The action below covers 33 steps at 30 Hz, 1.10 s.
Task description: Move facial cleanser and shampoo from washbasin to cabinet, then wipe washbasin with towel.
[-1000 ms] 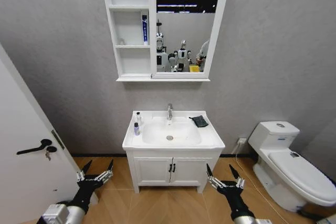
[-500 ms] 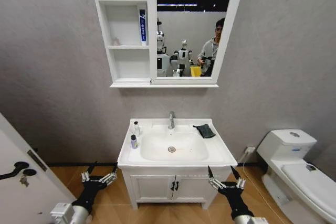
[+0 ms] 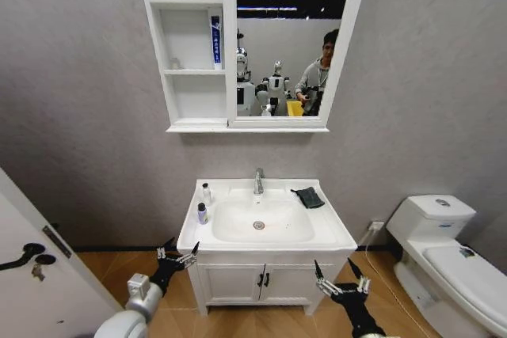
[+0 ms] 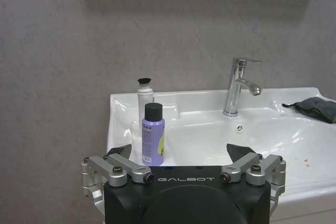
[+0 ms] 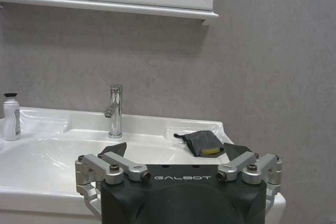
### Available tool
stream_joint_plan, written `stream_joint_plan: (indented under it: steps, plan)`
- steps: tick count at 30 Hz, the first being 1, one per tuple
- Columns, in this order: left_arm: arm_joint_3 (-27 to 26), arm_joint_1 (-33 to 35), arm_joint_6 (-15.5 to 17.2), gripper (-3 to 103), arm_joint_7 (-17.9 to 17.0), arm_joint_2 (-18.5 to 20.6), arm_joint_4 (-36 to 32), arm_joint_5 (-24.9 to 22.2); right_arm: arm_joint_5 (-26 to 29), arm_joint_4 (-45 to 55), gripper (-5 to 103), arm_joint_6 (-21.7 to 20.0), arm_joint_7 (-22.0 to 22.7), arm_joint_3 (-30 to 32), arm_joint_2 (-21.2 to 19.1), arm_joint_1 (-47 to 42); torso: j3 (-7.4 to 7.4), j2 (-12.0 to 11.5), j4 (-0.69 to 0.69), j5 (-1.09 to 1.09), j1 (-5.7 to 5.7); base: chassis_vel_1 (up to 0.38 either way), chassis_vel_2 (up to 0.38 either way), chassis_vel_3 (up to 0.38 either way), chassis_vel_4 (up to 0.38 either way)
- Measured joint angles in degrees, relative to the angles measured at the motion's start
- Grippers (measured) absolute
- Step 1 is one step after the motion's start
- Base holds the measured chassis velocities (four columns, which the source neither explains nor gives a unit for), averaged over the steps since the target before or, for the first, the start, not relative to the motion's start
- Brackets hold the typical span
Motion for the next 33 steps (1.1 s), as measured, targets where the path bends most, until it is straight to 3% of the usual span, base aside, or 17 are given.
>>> stream_joint_plan:
  steps: [13,18,25,33]
  plan:
    - [8.71,-19.51,-1.32,99,0.64,-2.17,17.87,-0.16,-0.1,0.04,100,0.48,0.17,1.56,0.82,-4.1,0.0,0.0,-0.03,0.01,0.01,0.0,0.0,0.0,0.0]
    - [11.79,-25.83,-3.84,99,1.4,-4.75,25.67,3.76,0.1,0.26,100,0.6,1.38,2.83,0.93,-4.83,0.0,-0.01,-0.01,0.01,0.0,0.0,0.0,0.0,0.0]
    - [12.43,-30.85,-9.3,99,1.94,-8.84,34.67,10.27,0.15,1.06,100,1.07,1.76,3.56,0.99,-5.88,0.0,-0.01,-0.01,0.01,0.01,0.0,0.0,0.0,0.0]
    - [11.85,-32.37,-10.31,99,0.59,-10.95,37.99,10.97,0.49,1.54,100,1.38,1.7,3.55,0.93,-6.55,0.0,-0.01,-0.01,0.01,0.01,0.0,0.0,0.0,0.0]
